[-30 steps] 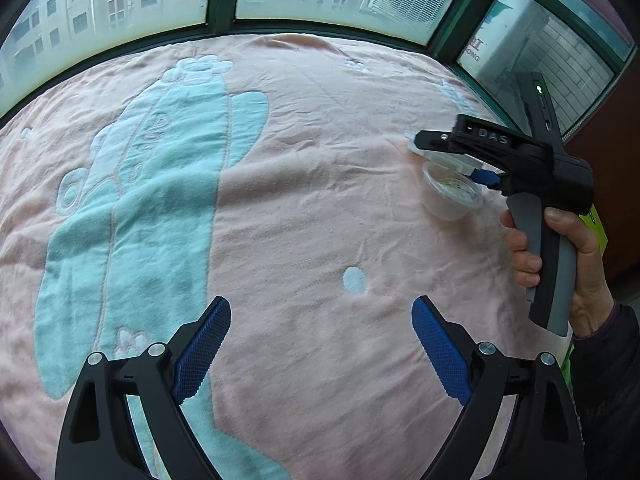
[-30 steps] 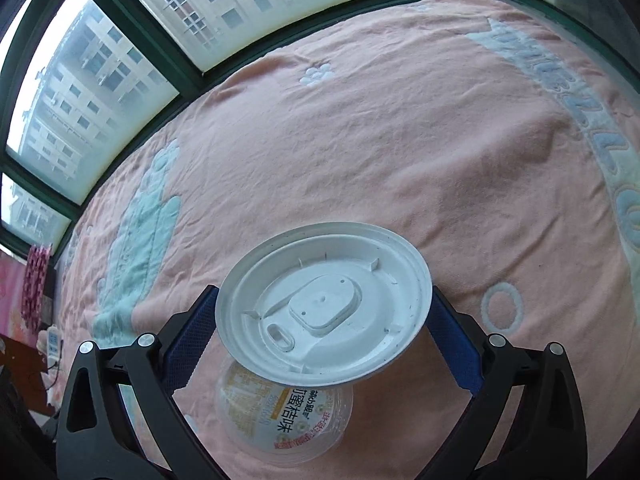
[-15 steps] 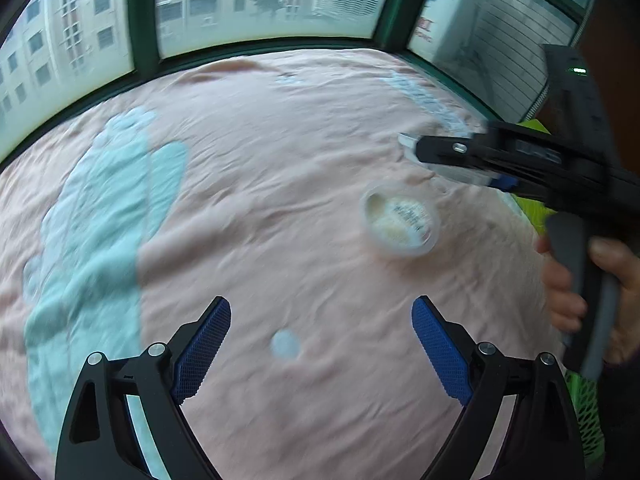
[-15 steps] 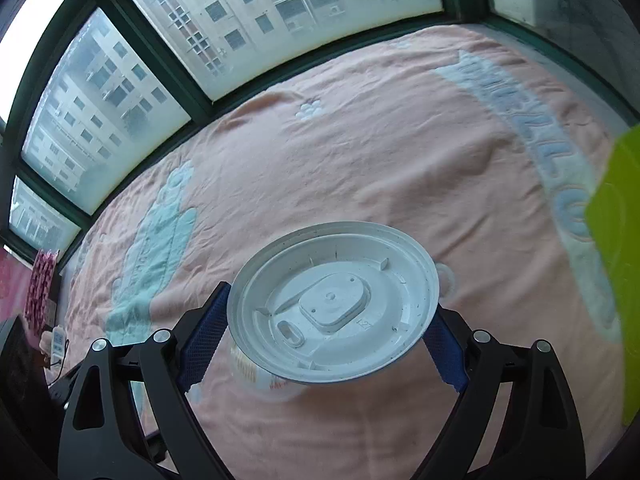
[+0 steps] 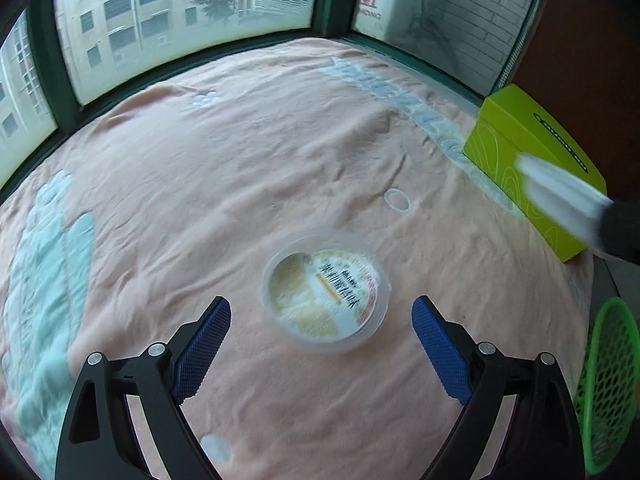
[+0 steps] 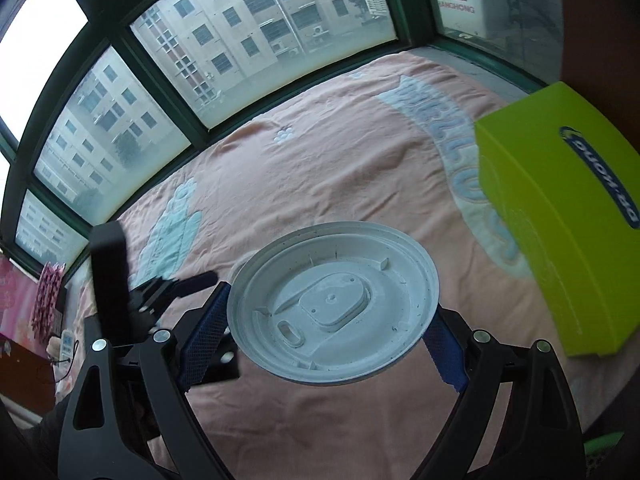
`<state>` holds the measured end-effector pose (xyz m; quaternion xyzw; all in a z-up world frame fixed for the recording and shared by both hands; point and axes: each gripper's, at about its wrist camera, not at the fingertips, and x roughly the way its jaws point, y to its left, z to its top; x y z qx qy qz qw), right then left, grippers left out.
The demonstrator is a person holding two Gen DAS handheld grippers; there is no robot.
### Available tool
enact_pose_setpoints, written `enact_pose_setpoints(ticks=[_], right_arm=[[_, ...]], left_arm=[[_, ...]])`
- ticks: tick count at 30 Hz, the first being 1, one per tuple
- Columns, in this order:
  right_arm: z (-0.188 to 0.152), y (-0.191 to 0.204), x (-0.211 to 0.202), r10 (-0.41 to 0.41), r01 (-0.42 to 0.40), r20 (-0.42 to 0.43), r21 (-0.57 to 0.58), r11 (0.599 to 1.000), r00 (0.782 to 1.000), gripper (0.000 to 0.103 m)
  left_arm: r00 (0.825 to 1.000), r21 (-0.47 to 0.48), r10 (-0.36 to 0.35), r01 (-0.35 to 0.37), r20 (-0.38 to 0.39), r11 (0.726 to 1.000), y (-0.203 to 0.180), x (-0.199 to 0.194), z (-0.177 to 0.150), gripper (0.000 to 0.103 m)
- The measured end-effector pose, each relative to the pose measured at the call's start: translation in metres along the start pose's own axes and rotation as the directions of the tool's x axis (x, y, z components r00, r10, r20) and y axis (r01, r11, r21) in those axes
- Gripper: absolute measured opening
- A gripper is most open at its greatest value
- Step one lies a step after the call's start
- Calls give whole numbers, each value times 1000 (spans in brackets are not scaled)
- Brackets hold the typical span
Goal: Collect trash
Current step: 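Grasp the white lid with the right gripper while the left grasps the labeled clear cup, then carry lid and cup to the green basket and open both grippers over it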
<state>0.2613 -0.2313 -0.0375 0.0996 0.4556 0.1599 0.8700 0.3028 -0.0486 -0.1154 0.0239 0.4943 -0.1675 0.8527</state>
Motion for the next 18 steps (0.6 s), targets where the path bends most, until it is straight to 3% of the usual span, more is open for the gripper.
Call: enact_pose_setpoints(ticks=[3,6,11,18], right_arm=[[-8,-1,-17,-6,6,14,2,1000,1000,88],[-19,-2,-32,-11,11,23,9,1000,1000,88],[-47,-7,-59,-19,16,53,47,999,998,88],[-103,-6,-97,-76,66,110,95,993,991,88]], left_arm=[[1000,7,8,-8,-15,1000,-3,9,2,85],[1000,5,-1,1,-30,1000,-5,15,3,65],[1000,-9,-6,5,-15,1000,-7,5,-5,63],[999,25,-35,34,34,999,-35,-42,-27,63]])
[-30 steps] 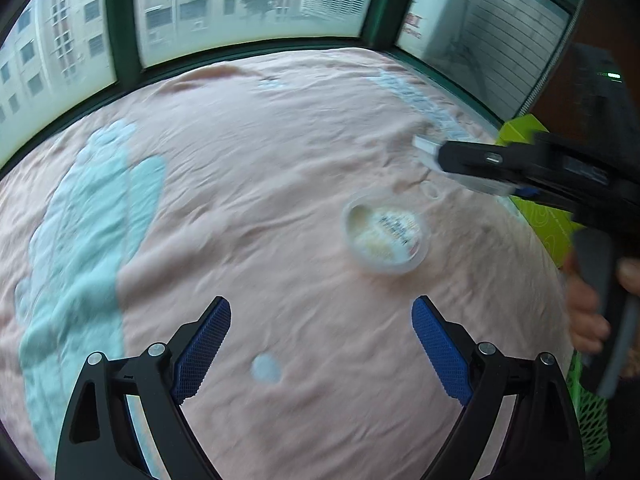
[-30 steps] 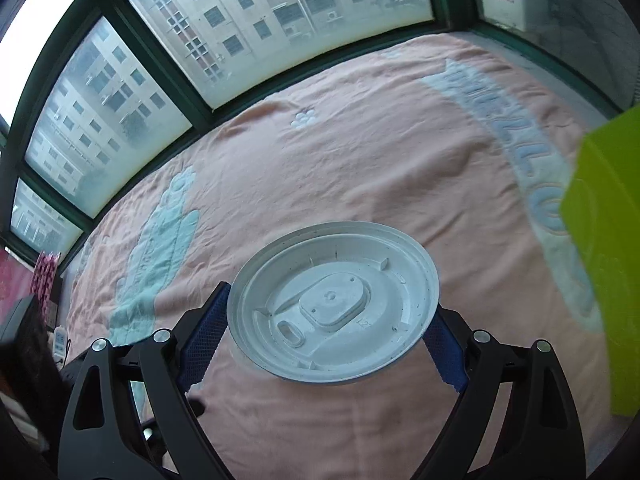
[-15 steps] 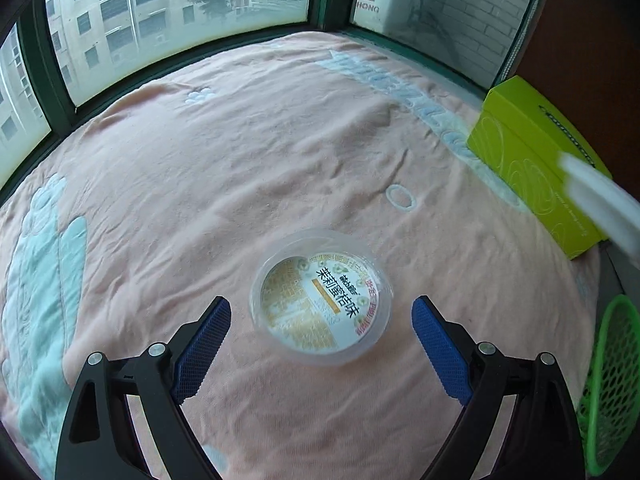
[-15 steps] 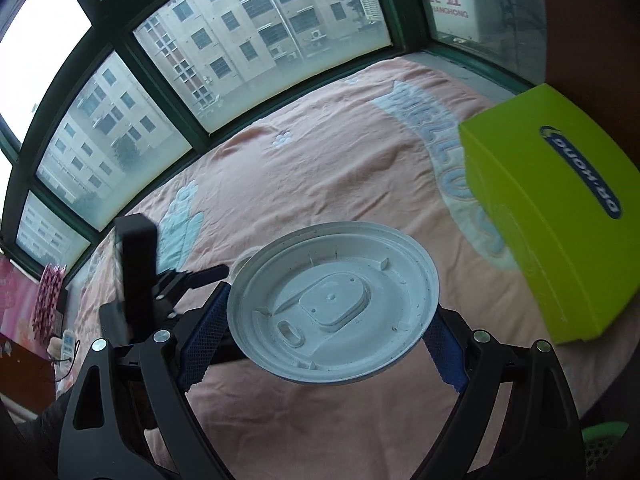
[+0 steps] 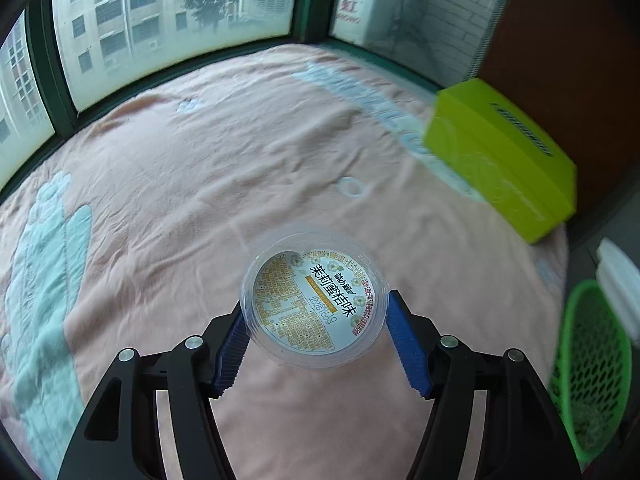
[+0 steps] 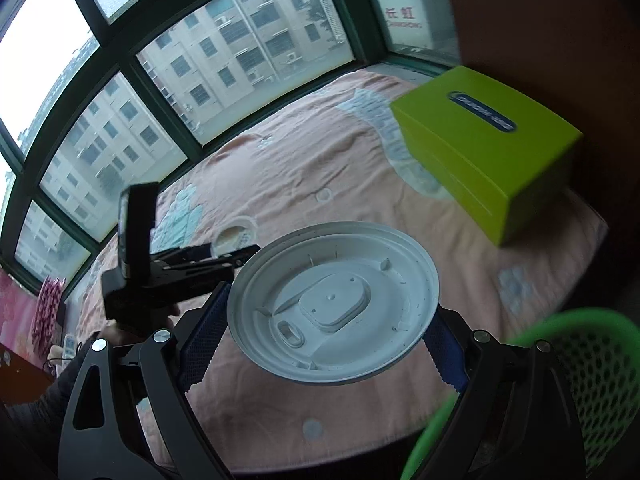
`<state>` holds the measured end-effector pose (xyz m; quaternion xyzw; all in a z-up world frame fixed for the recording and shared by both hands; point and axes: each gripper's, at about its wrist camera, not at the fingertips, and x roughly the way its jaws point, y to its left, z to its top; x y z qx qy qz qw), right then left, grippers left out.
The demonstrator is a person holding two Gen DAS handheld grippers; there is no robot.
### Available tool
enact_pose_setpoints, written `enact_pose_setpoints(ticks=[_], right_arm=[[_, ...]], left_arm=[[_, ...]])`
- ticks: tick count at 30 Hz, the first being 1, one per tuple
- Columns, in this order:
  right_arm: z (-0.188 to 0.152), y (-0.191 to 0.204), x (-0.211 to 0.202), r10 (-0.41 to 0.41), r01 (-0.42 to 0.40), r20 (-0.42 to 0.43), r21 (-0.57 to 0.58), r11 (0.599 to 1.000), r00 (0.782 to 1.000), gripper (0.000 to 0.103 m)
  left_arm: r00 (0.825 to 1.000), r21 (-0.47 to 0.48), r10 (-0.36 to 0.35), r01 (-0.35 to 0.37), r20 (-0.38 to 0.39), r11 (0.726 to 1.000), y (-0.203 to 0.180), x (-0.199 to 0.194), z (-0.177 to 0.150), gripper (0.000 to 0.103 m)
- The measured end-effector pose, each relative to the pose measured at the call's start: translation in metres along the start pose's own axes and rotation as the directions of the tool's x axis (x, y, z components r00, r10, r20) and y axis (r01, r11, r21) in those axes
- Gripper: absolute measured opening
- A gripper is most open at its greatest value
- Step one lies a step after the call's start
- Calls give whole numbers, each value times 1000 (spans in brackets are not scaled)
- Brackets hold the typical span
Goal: Collect trash
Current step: 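Carry lid and cup to the green basket and open both grippers over it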
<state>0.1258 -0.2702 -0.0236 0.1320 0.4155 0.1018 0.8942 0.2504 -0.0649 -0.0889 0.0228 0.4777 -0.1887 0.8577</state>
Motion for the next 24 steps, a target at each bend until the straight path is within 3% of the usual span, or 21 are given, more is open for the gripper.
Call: enact_pose_setpoints(ticks=[10,24], right_arm=[[-66,-15,-77,-94,89,101,50,995,990,88],[-133,-56,-140,-289,271,139,140,952,947,88]], left_arm=[[992,84,-89,81,92,993,-73,-75,-38,63],[968,181,-230,209,101,961,-171,-114,-71,63]])
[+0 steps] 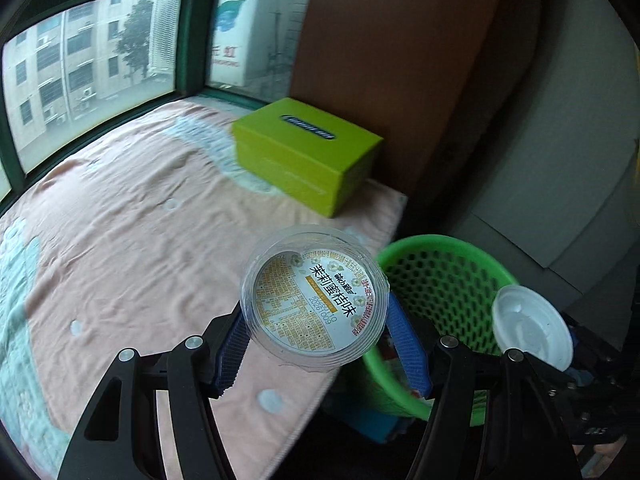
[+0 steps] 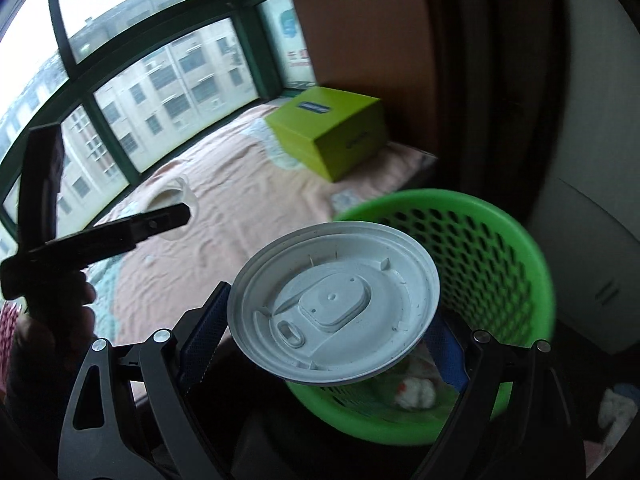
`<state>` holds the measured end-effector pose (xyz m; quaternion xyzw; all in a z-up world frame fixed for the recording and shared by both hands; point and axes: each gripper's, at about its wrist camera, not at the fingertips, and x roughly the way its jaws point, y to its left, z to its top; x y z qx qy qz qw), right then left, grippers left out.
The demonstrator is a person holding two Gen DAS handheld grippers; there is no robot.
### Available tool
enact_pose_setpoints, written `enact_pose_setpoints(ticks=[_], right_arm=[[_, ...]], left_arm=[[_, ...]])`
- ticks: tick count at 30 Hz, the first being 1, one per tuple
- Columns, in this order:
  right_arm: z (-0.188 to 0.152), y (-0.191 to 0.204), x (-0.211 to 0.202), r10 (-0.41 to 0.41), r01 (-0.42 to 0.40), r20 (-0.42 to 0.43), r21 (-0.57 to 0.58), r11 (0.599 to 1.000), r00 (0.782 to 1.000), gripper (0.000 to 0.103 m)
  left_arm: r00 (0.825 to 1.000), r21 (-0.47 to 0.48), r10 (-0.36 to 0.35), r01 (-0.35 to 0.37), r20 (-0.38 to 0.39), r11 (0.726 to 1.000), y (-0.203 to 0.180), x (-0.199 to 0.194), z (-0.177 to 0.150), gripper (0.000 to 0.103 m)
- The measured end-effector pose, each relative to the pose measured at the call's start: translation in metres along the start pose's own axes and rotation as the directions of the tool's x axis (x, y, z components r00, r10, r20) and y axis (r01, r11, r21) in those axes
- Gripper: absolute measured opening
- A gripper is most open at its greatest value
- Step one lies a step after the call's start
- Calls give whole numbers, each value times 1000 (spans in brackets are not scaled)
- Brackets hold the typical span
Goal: Collect trash
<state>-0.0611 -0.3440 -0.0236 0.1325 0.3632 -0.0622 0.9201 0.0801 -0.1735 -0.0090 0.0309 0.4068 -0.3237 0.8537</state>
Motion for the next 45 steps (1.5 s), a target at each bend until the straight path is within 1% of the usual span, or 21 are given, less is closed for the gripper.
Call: enact_pose_setpoints(ticks=[5,11,13,14,23,30,35,37,39,42,45], right_arm=[[-10,-22,-4,-35,35,-8,60,998,999,88],[-16,-43,-8,-54,54,-9,111,992,999,89],[-17,-48,-10,-45,45,-6,123,991,999,92],[-17,-50,-11,-54,53,-1,130,990,999,93],[-20,-57,-30,-49,43,36,147,988,998,93],[-22,-64,-43,-71,61,59,162,985,996,93],[-25,-69,-48,-79,66,66,180,981,995,93],[-26,-70,-49,-79,65,69,184,981,994,93],[-27,-70,-49,-78,64,68,186,980,995,93],[-27,-70,-49,-75,61,67,185,981,995,93],[-26,-67,-47,-68,55,67,181,982,995,93]], left_arm=[[1000,22,-21,21,-6,1000,-20,0,-1,63],[999,56,-47,48,-18,997,-43,5,-2,63],[998,64,-57,58,-24,996,-50,7,-3,63],[998,69,-60,61,-27,996,-53,8,-3,63],[995,94,-84,89,-60,992,-75,19,-9,63],[991,103,-90,100,-99,990,-87,32,-14,63],[987,112,-106,120,-125,986,-96,39,-18,64],[986,122,-107,123,-131,985,-101,42,-20,65],[985,122,-110,126,-131,985,-102,43,-22,77],[985,125,-119,135,-127,983,-103,42,-22,80],[987,123,-112,127,-118,984,-101,38,-22,82]])
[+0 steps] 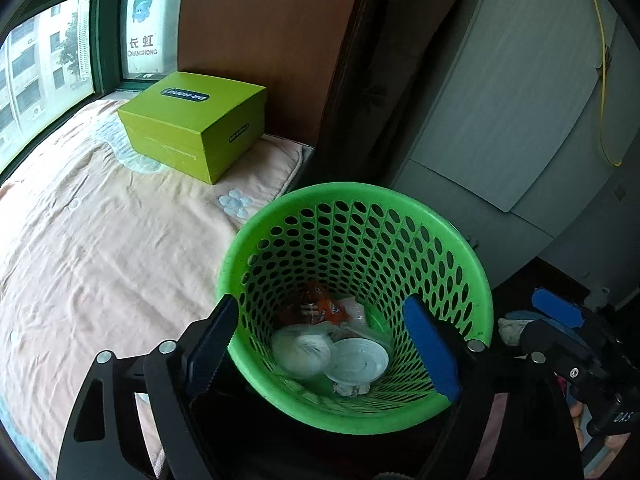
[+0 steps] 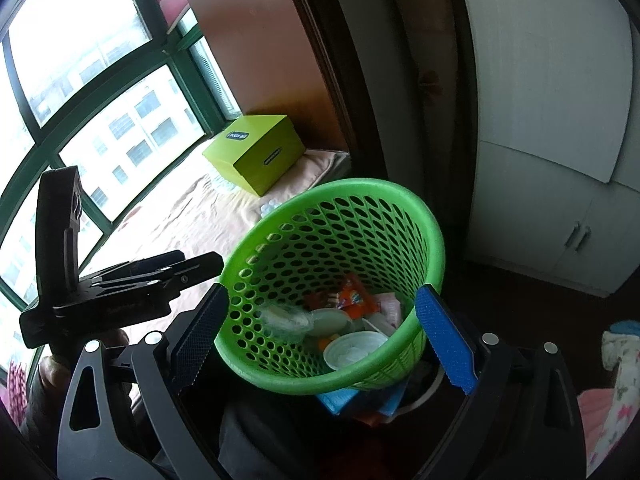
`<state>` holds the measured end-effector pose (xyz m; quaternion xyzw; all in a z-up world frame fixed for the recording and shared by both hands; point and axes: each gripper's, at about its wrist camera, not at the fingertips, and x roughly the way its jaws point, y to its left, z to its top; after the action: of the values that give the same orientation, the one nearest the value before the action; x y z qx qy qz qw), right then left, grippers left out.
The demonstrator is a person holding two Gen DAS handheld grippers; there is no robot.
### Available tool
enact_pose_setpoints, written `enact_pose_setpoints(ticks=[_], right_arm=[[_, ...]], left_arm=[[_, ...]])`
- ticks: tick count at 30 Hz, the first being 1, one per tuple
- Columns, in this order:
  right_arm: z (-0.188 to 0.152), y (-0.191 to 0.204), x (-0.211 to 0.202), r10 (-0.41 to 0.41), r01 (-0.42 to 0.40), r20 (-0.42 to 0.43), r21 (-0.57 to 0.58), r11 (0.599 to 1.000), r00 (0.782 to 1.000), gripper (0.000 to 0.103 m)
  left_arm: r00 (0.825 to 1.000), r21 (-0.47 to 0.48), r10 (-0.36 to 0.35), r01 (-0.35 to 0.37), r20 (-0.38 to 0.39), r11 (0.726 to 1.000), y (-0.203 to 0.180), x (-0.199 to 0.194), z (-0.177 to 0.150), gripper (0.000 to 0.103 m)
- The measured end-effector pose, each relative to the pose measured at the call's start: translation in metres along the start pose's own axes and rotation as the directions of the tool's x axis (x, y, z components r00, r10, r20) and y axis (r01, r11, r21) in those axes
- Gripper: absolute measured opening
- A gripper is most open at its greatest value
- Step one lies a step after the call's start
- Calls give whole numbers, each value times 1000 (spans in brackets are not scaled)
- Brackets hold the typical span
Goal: Collect trash
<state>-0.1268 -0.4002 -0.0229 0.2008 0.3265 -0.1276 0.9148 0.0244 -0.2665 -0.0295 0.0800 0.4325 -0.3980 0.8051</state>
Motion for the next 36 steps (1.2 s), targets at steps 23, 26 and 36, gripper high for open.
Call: enact_pose_setpoints(ticks=[23,26,36], right_arm=[[6,66,15,107,-108,-19,-105,989,994,94],[8,78,20,120,-123,-28,-119,985,992,94],[12,122,36,159,-167,-54,-215,962,986,94]], left_arm=[[962,-165,256,-239,91,957,80,-85,-22,95],[951,-198,293,-270,99,942,94,-98,-29,95],[902,-281,413,-367,127,887,132,-138,-46,96]])
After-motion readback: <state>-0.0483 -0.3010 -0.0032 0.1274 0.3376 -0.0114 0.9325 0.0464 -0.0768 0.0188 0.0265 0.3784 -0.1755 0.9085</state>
